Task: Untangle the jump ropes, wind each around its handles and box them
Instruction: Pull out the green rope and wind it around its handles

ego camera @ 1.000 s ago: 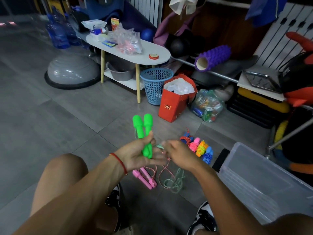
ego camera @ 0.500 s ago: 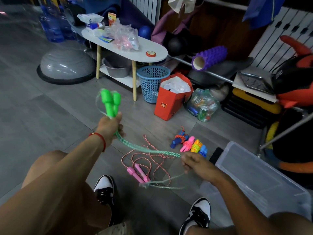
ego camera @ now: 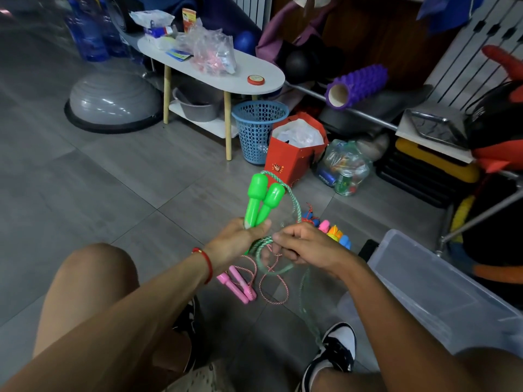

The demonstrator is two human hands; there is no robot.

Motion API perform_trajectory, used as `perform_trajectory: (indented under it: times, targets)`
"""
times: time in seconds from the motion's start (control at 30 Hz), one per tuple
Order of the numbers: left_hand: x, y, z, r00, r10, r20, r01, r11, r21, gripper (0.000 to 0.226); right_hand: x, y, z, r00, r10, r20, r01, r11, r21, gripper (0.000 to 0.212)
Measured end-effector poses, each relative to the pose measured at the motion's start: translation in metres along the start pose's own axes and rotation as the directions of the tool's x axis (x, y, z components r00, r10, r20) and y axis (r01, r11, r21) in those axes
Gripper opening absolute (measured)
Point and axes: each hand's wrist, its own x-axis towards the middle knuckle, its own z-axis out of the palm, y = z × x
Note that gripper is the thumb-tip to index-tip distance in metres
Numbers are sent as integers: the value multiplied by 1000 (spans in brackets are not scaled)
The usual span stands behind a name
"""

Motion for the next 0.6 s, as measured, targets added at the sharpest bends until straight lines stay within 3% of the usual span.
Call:
perform_trajectory:
  times: [0.1,0.2,0.33,0.43,0.6]
  targets:
    - [1,2,-9,998,-65,-23,63,995,-76,25,-2,7,-3,997,50,-50,-51,999,-19,29]
    - [3,6,-19,993,-80,-87,68,989,-132,29,-4,22,-11,985,83,-149,-86,996,-11,31]
    - [9,20,-43,963,-56,-263,-24,955,-294,27,-8,41,-19,972,139,-188,-148,989,-31,28]
    - [13,27,-70,919,-33,-393,-100,944,-314,26,-13,58,-27,960,147,-238,-168,983,-74,28]
    - [15,33,-96,879,20,-477,-246,874,-418,27,-26,101,-35,933,169,-319,-224,963,-146,36]
